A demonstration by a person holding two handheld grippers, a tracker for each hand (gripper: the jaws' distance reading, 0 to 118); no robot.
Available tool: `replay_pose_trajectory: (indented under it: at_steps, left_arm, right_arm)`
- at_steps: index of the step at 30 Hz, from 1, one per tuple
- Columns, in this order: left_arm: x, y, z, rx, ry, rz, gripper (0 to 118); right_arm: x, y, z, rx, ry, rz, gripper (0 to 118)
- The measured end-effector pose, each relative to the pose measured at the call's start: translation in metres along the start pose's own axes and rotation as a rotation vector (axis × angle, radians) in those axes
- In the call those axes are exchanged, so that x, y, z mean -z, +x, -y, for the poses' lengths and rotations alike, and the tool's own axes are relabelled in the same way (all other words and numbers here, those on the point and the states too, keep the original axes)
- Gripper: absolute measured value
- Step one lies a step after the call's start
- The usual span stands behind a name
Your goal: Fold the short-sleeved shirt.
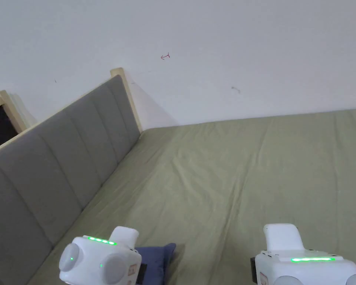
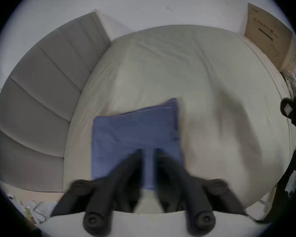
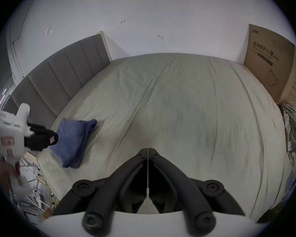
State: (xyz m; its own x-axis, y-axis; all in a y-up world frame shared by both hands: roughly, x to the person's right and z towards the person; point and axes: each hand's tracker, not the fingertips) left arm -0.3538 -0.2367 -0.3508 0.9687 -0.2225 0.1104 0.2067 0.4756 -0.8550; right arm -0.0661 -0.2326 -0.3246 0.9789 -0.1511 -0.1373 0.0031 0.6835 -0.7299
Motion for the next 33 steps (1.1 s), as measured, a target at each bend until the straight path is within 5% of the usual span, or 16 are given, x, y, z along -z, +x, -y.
replay_pose_trajectory:
  at_steps: [6, 8, 12, 16, 26, 27, 28, 30, 31, 33]
  left_arm:
    - [-0.056, 0.091, -0.002, -0.131, 0.298, 0.151, 2]
    - [-0.081, 0.123, -0.009, -0.149, 0.41, 0.204, 2]
    - [-0.134, 0.191, -0.019, -0.104, 0.63, 0.212, 2]
    - [-0.184, 0.242, -0.024, -0.073, 0.774, 0.15, 2]
    - [-0.271, 0.287, -0.041, -0.223, 0.981, 0.118, 2]
    - [-0.273, 0.286, -0.042, -0.226, 0.989, 0.123, 6]
    - [-0.276, 0.284, -0.041, -0.233, 1.006, 0.142, 29]
    - [-0.279, 0.28, -0.042, -0.222, 1.016, 0.172, 79]
    - [-0.28, 0.279, -0.043, -0.215, 1.015, 0.17, 94]
    - [-0.285, 0.279, -0.041, -0.202, 1.031, 0.138, 98]
  right_arm:
    - [-0.047, 0.044, 0.006, -0.056, 0.098, -0.046, 1]
    - [-0.07, 0.067, 0.007, -0.06, 0.138, 0.032, 1]
    - [-0.126, 0.127, 0.004, 0.038, 0.233, 0.07, 1]
    - [-0.177, 0.17, 0.001, 0.026, 0.373, 0.168, 1]
    - [-0.293, 0.213, -0.014, 0.048, 0.7, 0.256, 1]
    - [-0.294, 0.216, -0.016, 0.062, 0.716, 0.251, 7]
    - [-0.298, 0.218, -0.017, 0.071, 0.72, 0.241, 22]
    - [-0.305, 0.218, -0.018, 0.075, 0.735, 0.23, 26]
    - [-0.305, 0.218, -0.02, 0.074, 0.741, 0.237, 39]
    - [-0.305, 0.214, -0.02, 0.054, 0.751, 0.257, 78]
